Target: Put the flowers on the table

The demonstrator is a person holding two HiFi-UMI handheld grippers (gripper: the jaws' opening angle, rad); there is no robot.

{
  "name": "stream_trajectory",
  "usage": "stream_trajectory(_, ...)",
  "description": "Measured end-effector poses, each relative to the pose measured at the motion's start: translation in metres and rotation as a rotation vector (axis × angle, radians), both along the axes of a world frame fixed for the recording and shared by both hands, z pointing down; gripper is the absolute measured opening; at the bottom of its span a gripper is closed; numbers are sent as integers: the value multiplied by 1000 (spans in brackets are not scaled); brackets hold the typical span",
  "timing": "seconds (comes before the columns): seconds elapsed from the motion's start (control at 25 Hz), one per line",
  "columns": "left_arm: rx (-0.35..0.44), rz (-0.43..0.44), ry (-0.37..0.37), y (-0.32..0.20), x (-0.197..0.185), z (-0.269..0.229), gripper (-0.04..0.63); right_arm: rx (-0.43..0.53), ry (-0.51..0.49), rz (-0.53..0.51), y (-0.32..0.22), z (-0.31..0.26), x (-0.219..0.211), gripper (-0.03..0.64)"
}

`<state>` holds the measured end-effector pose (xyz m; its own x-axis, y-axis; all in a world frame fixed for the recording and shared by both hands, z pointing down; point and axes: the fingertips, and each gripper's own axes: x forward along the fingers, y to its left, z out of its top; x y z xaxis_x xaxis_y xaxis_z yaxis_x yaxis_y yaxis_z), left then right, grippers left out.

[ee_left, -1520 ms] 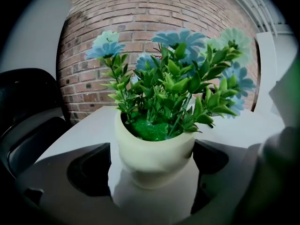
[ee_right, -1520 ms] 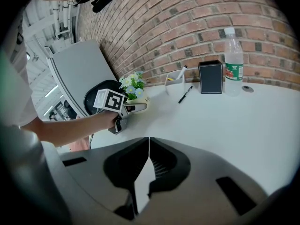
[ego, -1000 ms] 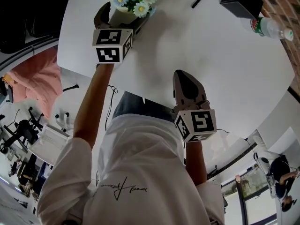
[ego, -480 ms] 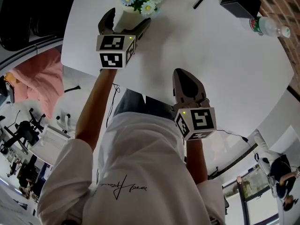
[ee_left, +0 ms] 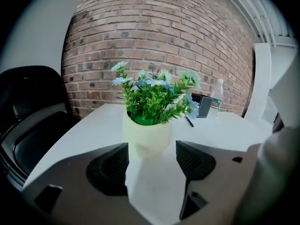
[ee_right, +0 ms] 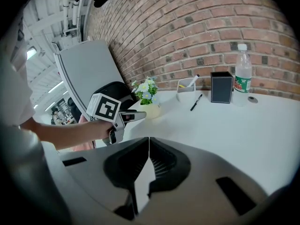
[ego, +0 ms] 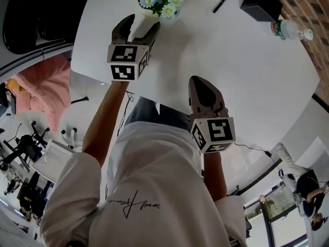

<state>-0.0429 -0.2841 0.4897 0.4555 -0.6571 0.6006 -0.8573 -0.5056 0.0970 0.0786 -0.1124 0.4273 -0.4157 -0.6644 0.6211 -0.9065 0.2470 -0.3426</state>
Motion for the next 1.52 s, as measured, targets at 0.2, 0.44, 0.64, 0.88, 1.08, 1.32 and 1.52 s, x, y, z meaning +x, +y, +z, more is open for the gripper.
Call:
stream_trajectory(0.2,-2,15,15,6,-5,-7,267,20,2,7,-4,-7,-6,25)
stream_trajectory(0.44,-7,21,50,18,-11,-18,232,34,27,-10,-6,-15,-10,25)
stream_trajectory(0.64,-5,2,76,26,-23,-26,182,53,45,-19,-8,-23,-16,25)
stream_trajectory(0.88,-12,-41,129,33,-36,-38,113,62,55,-36,-6,-33,-24,25)
stream_trajectory(1.08,-11,-44,162,40,-44,-51,86,92,89,-44,-7,-41,-34,23)
stream_trajectory(1.32,-23,-31,199,59,-50,-67,83,109,74,-56,-2,-52,-48,23)
stream_trajectory(1.52,-25,-30,211,73,-57,-79,75,133,50,-56,-1,-63,-55,23)
